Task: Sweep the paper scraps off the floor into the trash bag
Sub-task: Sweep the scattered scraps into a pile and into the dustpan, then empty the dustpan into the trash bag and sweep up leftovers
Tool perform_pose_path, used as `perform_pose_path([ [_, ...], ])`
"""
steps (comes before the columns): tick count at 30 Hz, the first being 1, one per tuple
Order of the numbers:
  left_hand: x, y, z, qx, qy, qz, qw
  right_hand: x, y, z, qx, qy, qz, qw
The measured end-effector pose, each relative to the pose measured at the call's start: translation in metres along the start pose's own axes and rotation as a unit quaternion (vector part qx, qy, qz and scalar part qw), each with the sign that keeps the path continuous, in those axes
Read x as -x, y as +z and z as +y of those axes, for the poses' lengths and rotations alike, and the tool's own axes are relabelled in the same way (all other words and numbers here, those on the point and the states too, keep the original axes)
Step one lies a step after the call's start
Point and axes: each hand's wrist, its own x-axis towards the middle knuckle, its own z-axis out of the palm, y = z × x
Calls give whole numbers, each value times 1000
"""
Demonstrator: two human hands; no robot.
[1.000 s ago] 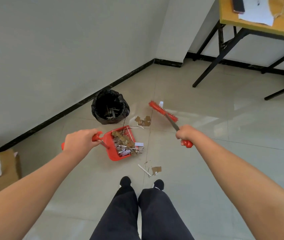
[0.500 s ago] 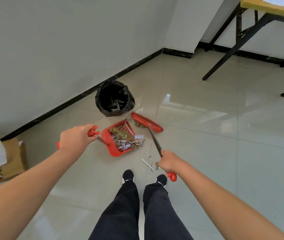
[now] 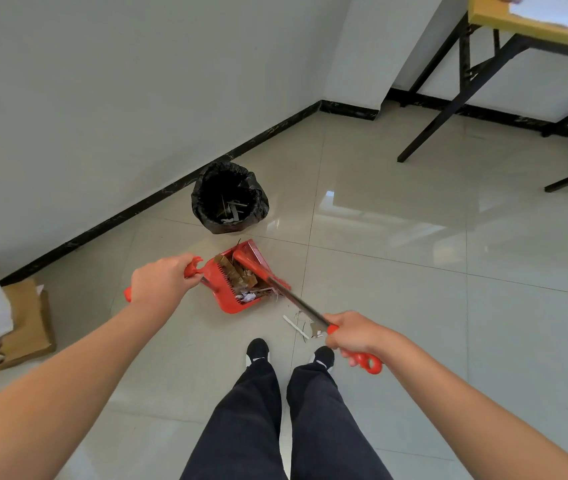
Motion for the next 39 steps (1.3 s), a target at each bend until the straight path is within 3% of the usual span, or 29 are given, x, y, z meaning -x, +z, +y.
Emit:
perform_pose_path([
  [7,2,-17,-24,19,5,-15,1000,48,1,43,-85,0,61,995],
  [14,4,-44,-35,-14,91,-21,996,67,-3,66,-144,36,115,982],
  [21,32,-99,-30,24,112,67,991,61,-24,74,-129,68,163,976],
  [32,72,-198,-49,202,21,110,973,48,-48,74,-118,103,161,974],
  [36,80,-201,-68,346,-42,113,930,44,-52,72,-93,103,152,979],
  [39,92,-201,-70,393,-88,142,904,44,-54,69,-72,101,139,983],
])
